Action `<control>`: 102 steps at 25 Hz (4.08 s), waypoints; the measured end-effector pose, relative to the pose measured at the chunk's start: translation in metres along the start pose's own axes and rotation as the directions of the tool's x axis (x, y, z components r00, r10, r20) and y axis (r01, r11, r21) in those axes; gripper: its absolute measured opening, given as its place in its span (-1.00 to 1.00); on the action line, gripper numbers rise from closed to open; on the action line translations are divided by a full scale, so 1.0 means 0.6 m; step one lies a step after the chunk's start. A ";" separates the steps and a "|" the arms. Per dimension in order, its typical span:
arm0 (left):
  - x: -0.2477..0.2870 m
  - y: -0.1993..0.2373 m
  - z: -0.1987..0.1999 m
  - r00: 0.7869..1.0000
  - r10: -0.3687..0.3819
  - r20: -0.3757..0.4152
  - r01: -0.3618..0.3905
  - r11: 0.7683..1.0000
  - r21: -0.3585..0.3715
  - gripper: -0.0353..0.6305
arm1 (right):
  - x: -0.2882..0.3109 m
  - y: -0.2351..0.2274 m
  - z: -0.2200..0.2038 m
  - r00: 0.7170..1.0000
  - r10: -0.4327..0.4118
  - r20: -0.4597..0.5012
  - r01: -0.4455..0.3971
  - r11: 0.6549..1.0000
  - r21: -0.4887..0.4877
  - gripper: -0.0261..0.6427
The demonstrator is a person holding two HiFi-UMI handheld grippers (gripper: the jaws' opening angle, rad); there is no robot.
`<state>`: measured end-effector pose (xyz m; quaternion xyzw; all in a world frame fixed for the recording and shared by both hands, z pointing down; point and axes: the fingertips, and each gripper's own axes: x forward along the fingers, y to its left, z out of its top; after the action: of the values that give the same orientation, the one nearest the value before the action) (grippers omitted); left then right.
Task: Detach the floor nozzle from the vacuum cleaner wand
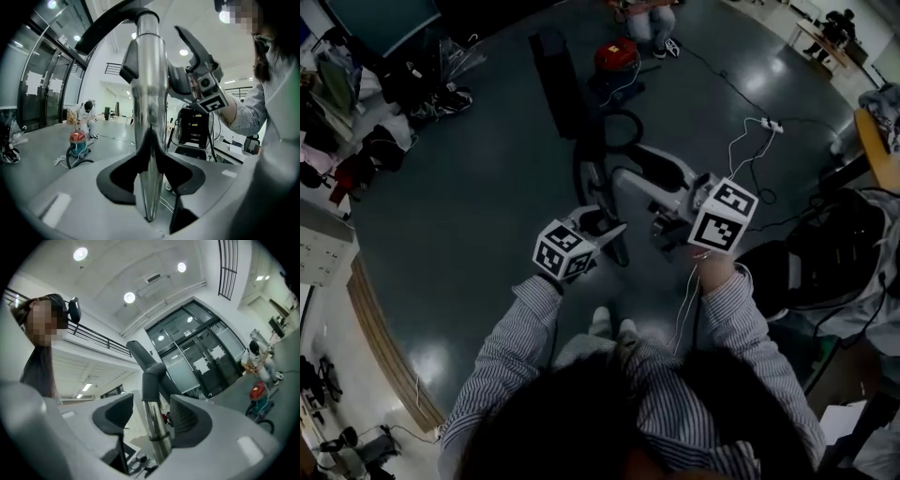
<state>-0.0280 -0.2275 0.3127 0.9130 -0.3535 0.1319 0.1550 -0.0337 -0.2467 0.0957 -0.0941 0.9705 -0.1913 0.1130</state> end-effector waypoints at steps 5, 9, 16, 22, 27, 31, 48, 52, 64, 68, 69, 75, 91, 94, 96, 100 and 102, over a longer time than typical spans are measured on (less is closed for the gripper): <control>-0.031 -0.029 -0.007 0.999 0.016 -0.037 -0.014 0.998 0.059 -0.35 | 0.041 0.049 0.029 0.996 0.083 -0.032 -0.080 0.993 0.092 -0.15; -0.025 -0.056 -0.032 0.995 0.009 -0.097 0.004 0.992 0.127 -0.35 | 0.017 0.065 0.036 0.994 0.106 -0.023 -0.103 0.989 0.109 -0.15; -0.038 -0.070 -0.064 0.994 -0.011 -0.110 0.027 0.988 0.150 -0.35 | 0.004 0.071 0.012 0.997 0.066 -0.029 -0.064 0.997 0.041 -0.35; -0.024 -0.079 -0.072 0.997 0.004 -0.076 0.004 0.994 0.111 -0.35 | 0.001 0.072 0.002 0.995 0.074 -0.065 -0.072 0.997 0.031 -0.35; -0.026 -0.082 -0.061 0.999 -0.021 -0.050 0.027 0.992 0.121 -0.35 | 0.003 0.086 0.010 0.988 0.125 -0.091 -0.128 0.991 -0.028 -0.35; -0.036 -0.084 -0.066 0.998 -0.018 -0.057 0.025 0.992 0.124 -0.35 | -0.005 0.090 0.028 0.989 0.134 -0.057 -0.135 0.990 -0.024 -0.36; -0.108 -0.048 0.031 0.979 0.118 0.167 -0.121 0.993 0.007 -0.35 | -0.050 0.039 0.007 0.998 -0.040 0.056 0.039 0.999 0.031 -0.37; -0.130 -0.042 0.041 0.972 0.148 0.184 -0.152 0.988 0.011 -0.35 | -0.055 0.037 -0.019 0.997 -0.058 0.059 0.054 0.996 0.066 -0.37; -0.158 -0.045 0.034 0.963 0.161 0.214 -0.160 0.987 -0.024 -0.35 | -0.050 0.033 -0.118 0.995 -0.104 -0.004 0.104 0.980 0.169 -0.37; -0.171 -0.046 0.038 0.960 0.164 0.225 -0.163 0.986 -0.021 -0.35 | -0.042 0.034 -0.139 0.993 -0.116 -0.035 0.121 0.976 0.180 -0.37; -0.173 -0.046 0.039 0.960 0.165 0.225 -0.165 0.986 -0.016 -0.35 | -0.039 0.037 -0.142 0.994 -0.108 -0.034 0.112 0.977 0.183 -0.37; -0.176 -0.054 0.014 0.963 0.178 0.201 -0.180 0.984 -0.008 -0.35 | -0.054 0.039 -0.175 0.993 -0.104 -0.055 0.113 0.973 0.201 -0.37; -0.165 -0.065 0.001 0.974 0.166 0.156 -0.170 0.985 0.011 -0.35 | -0.072 0.034 -0.182 0.983 -0.164 -0.083 0.175 0.971 0.164 -0.37; -0.158 -0.070 -0.006 0.977 0.158 0.143 -0.162 0.987 0.019 -0.35 | -0.078 0.035 -0.183 0.981 -0.175 -0.080 0.186 0.969 0.161 -0.37; -0.155 -0.073 -0.005 0.977 0.156 0.143 -0.160 0.987 0.019 -0.35 | -0.082 0.034 -0.181 0.980 -0.182 -0.076 0.192 0.968 0.161 -0.37; -0.156 -0.070 0.008 0.978 0.148 0.145 -0.153 0.988 0.022 -0.35 | -0.080 0.031 -0.172 0.979 -0.192 -0.071 0.201 0.966 0.163 -0.37; -0.155 -0.070 0.009 0.979 0.144 0.145 -0.149 0.989 0.023 -0.35 | -0.081 0.029 -0.172 0.978 -0.197 -0.067 0.206 0.964 0.168 -0.37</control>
<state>-0.0650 -0.1437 0.2669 0.8941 -0.4278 0.0833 0.1034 -0.0156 -0.1838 0.1905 -0.1774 0.9380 -0.2879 0.0765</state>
